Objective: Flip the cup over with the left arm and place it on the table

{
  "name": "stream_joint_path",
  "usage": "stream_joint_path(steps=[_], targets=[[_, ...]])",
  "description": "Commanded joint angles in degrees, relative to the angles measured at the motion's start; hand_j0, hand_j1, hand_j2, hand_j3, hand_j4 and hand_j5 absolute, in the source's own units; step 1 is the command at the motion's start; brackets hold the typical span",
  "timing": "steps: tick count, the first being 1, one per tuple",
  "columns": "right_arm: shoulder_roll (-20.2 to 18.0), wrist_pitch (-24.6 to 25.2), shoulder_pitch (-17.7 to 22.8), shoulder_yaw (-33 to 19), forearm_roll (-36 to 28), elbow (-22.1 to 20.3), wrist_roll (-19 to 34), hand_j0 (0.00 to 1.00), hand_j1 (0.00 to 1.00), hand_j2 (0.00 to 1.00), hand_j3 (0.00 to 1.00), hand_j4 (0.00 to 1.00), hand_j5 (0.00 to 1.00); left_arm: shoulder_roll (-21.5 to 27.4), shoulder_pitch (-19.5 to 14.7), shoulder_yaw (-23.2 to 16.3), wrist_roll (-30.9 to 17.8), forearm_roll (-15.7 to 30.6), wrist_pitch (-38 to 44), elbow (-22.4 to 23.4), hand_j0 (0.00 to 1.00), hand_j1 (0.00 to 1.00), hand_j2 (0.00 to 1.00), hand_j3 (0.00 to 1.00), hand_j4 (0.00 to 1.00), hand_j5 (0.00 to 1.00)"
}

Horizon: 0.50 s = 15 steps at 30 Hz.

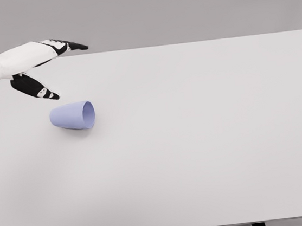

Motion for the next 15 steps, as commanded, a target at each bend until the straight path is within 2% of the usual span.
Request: stream_joint_path(steps=[1, 2, 3, 6, 10, 11, 12, 13, 14, 15], targets=[[0.0, 0.0, 0.0, 0.0, 0.0, 0.0, 0.0, 1.0, 1.0, 1.0, 1.0, 1.0, 1.0, 8.9, 0.0, -3.4, -0.3, 2.3, -7.2, -0.5, 1.0, 1.0, 1.0, 1.0, 1.0, 1.0], [0.0, 0.0, 0.0, 0.0, 0.0, 0.0, 0.0, 1.0, 1.0, 1.0, 1.0, 1.0, 1.0, 10.4, 0.3, -3.5, -0.3, 5.7, -11.4, -0.5, 1.0, 1.0, 1.0, 1.0, 1.0, 1.0], [0.0, 0.0, 0.0, 0.0, 0.0, 0.0, 0.0, 1.0, 1.0, 1.0, 1.0, 1.0, 1.0, 11.0, 0.4, -5.1, -0.3, 6.5, -14.1, -0.2, 1.0, 1.0, 1.0, 1.0, 1.0, 1.0], [0.0, 0.0, 0.0, 0.1, 0.0, 0.0, 0.0, 1.0, 1.0, 1.0, 1.0, 1.0, 1.0, 10.2, 0.4, -6.3, 0.4, 8.3, -13.7, 0.7, 1.0, 1.0, 1.0, 1.0, 1.0, 1.0], [0.0, 0.0, 0.0, 0.0, 0.0, 0.0, 0.0, 1.0, 1.0, 1.0, 1.0, 1.0, 1.0, 2.7, 0.8, -6.3, 0.4, 8.6, -5.0, 1.5, 1.0, 1.0, 1.0, 1.0, 1.0, 1.0], [0.0, 0.0, 0.0, 0.0, 0.0, 0.0, 0.0, 1.0, 1.0, 1.0, 1.0, 1.0, 1.0, 0.4, 1.1, -6.4, 1.2, 8.8, 1.2, 1.4, 1.0, 1.0, 1.0, 1.0, 1.0, 1.0], [0.0, 0.0, 0.0, 0.0, 0.0, 0.0, 0.1, 1.0, 1.0, 1.0, 1.0, 1.0, 1.0, -0.8, 2.3, -6.4, 4.6, 8.9, 9.2, 1.2, 1.0, 1.0, 1.0, 1.0, 1.0, 1.0], [0.0, 0.0, 0.0, 0.0, 0.0, 0.0, 0.0, 1.0, 1.0, 1.0, 1.0, 1.0, 1.0, -0.7, 3.6, -6.5, 10.0, 9.0, 11.3, 0.8, 1.0, 1.0, 1.0, 1.0, 1.0, 1.0], [0.0, 0.0, 0.0, 0.0, 0.0, 0.0, 0.1, 1.0, 1.0, 1.0, 1.0, 1.0, 1.0, -0.5, 5.7, -7.6, 18.7, 9.0, 11.0, 0.6, 1.0, 1.0, 1.0, 1.0, 1.0, 1.0], [0.0, 0.0, 0.0, 0.0, 0.0, 0.0, 0.0, 1.0, 1.0, 1.0, 1.0, 1.0, 1.0, -0.4, 6.1, -8.5, 23.0, 9.2, 10.2, 0.4, 1.0, 1.0, 1.0, 1.0, 1.0, 1.0]])
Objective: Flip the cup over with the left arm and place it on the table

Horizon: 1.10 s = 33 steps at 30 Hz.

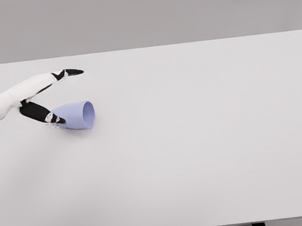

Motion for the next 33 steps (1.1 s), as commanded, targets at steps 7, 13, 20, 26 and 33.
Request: stream_joint_path(steps=[7, 13, 20, 26, 33], targets=[[0.0, 0.0, 0.0, 0.0, 0.0, 0.0, 0.0, 1.0, 1.0, 1.0, 1.0, 1.0, 1.0, 0.0, 1.2, -6.3, 10.0, -12.9, 0.8, -0.5, 1.0, 1.0, 1.0, 1.0, 1.0, 1.0], [0.0, 0.0, 0.0, 0.0, 0.0, 0.0, 0.0, 1.0, 1.0, 1.0, 1.0, 1.0, 1.0, -0.2, 1.6, -7.6, 9.4, -13.8, 1.5, 0.0, 1.0, 1.0, 1.0, 1.0, 1.0, 1.0], [0.0, 0.0, 0.0, 0.0, 0.0, 0.0, 0.0, 1.0, 1.0, 1.0, 1.0, 1.0, 1.0, -3.0, 1.6, -8.3, 5.7, -10.0, 5.1, 1.8, 1.0, 1.0, 1.0, 1.0, 1.0, 1.0], [0.0, 0.0, 0.0, 0.0, 0.0, 0.0, 0.0, 1.0, 1.0, 1.0, 1.0, 1.0, 1.0, -5.0, 1.4, -8.3, 5.2, -10.0, 6.8, 2.6, 1.0, 1.0, 1.0, 1.0, 1.0, 1.0], [0.0, 0.0, 0.0, 0.0, 0.0, 0.0, 0.0, 1.0, 1.0, 1.0, 1.0, 1.0, 1.0, -7.3, 0.8, -8.3, 5.2, -10.4, 7.0, 6.5, 1.0, 1.0, 1.0, 1.0, 1.0, 1.0]])
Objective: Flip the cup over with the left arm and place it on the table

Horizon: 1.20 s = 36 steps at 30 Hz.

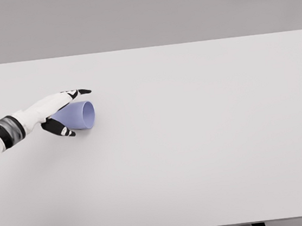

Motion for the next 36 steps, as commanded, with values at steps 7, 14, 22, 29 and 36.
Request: stream_joint_path(steps=[7, 14, 22, 29, 36], targets=[[0.0, 0.0, 0.0, 0.0, 0.0, 0.0, 0.0, 1.0, 1.0, 1.0, 1.0, 1.0, 1.0, -1.3, 0.0, 0.0, 0.0, -0.1, 0.1, 1.4, 1.0, 1.0, 1.0, 1.0, 1.0, 1.0], [0.0, 0.0, 0.0, 0.0, 0.0, 0.0, 0.0, 1.0, 1.0, 1.0, 1.0, 1.0, 1.0, -2.0, 0.1, -0.1, -0.1, -0.3, 0.1, 1.9, 1.0, 1.0, 1.0, 1.0, 1.0, 1.0], [0.0, 0.0, 0.0, 0.0, 0.0, 0.0, 0.1, 1.0, 1.0, 1.0, 1.0, 1.0, 1.0, -3.3, 0.2, -0.4, -0.1, -0.3, 0.1, 3.9, 1.0, 1.0, 1.0, 1.0, 1.0, 1.0], [0.0, 0.0, 0.0, 0.0, 0.0, 0.0, 0.0, 1.0, 1.0, 1.0, 1.0, 1.0, 1.0, -3.3, 0.3, -0.5, -0.1, -0.3, 0.1, 3.9, 0.9, 0.9, 0.9, 0.9, 0.9, 0.9], [0.0, 0.0, 0.0, 0.0, 0.0, 0.0, 0.1, 1.0, 1.0, 1.0, 1.0, 1.0, 1.0, -3.3, 0.4, -0.6, -0.7, -0.3, 0.1, 3.8, 0.66, 0.66, 0.66, 0.66, 0.66, 0.66]])
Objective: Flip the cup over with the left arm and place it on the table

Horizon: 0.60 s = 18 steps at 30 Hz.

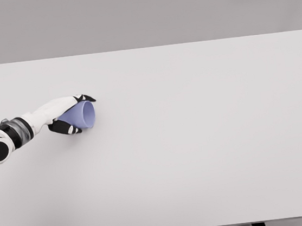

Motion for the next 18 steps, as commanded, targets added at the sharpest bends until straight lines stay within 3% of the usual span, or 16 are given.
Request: stream_joint_path(steps=[1, 7, 14, 18], targets=[[0.0, 0.0, 0.0, 0.0, 0.0, 0.0, 0.0, 1.0, 1.0, 1.0, 1.0, 1.0, 1.0, 0.0, 0.0, 0.0, -0.3, 0.0, -0.1, 0.0, 0.65, 0.65, 0.65, 0.65, 0.65, 0.65], [0.0, 0.0, 0.0, 0.0, 0.0, 0.0, 0.1, 1.0, 1.0, 1.0, 1.0, 1.0, 1.0, 0.0, -0.2, 0.0, -0.8, 0.0, -0.2, -0.3, 0.55, 0.55, 0.55, 0.55, 0.55, 0.55], [0.0, 0.0, 0.0, 0.0, 0.0, 0.0, 0.0, 1.0, 1.0, 1.0, 1.0, 1.0, 1.0, 1.0, -0.9, 0.3, -0.7, 0.5, -4.0, -0.5, 0.53, 0.53, 0.53, 0.53, 0.53, 0.53], [0.0, 0.0, 0.0, 0.0, 0.0, 0.0, 0.1, 1.0, 1.0, 1.0, 1.0, 1.0, 1.0, 4.1, -1.1, 1.1, -0.6, 7.1, -10.1, -0.6, 0.53, 0.53, 0.53, 0.53, 0.53, 0.53]])
